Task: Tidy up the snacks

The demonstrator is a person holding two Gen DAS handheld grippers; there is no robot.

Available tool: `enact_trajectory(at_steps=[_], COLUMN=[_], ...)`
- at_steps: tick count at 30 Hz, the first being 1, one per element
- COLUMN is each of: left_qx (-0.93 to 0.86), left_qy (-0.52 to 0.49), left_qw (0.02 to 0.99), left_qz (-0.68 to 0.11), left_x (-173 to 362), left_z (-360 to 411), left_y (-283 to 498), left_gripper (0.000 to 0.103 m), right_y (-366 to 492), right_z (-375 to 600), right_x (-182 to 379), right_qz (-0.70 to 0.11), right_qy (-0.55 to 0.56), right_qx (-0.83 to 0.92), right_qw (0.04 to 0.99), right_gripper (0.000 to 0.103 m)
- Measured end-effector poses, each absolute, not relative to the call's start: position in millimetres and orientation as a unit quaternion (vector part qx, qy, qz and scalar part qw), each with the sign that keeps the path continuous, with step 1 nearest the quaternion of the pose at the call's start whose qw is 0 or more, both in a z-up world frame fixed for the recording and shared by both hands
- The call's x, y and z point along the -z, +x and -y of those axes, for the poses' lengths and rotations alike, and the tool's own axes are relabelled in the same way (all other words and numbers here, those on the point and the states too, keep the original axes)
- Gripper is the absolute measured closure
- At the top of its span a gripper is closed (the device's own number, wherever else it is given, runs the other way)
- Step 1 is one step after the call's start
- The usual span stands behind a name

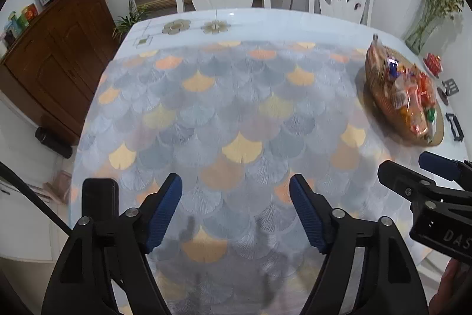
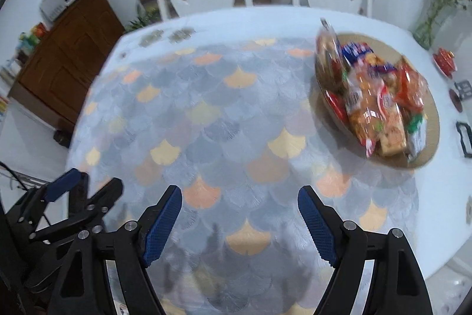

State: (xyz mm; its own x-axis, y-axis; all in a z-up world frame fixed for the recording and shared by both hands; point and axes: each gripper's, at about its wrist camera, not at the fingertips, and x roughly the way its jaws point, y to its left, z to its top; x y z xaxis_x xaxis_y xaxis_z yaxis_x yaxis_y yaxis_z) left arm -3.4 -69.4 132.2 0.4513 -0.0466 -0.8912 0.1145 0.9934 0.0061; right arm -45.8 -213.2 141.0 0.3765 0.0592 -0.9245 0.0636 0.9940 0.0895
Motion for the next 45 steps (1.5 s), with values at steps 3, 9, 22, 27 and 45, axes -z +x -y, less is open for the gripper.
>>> enact_trajectory(at_steps=[3,9,22,27,45], left_qx=[0.048,0.066,0.081,0.075,0.063], left_qy=[0.046,0.046,0.038,0.039,0.044], left_qw=[0.845,0.843,0.832,0.832,0.837], left_qz=[-0.531,-0.532,-0.547,-0.548,-0.542], left_x=[-120.5,-121.6,-110.6,-109.9,-114.2], left_z=[69.1,69.4,67.1,65.1,65.8], left_y=[-5.8,-4.5,-0.6,0.6,1.2], left_gripper=[0.029,0.029,0.029,0.029,0.029], right_y=[-50.8,-53.1,-48.7,-45.3,-43.2], right_z=[217.2,223.4,231.0,220.0,208.0], right_x=[-121.2,-122.5,-110.1,-112.9,-117.2], right_qz=[-0.582,-0.575,-0.595,-0.592,-0.584], right_qy=[0.07,0.079,0.094,0.071,0.012], right_qx=[0.008,0.035,0.055,0.044,0.05], right_qw=[0.81,0.814,0.796,0.802,0.81], right_gripper=[0.024,0.024,0.024,0.024,0.024])
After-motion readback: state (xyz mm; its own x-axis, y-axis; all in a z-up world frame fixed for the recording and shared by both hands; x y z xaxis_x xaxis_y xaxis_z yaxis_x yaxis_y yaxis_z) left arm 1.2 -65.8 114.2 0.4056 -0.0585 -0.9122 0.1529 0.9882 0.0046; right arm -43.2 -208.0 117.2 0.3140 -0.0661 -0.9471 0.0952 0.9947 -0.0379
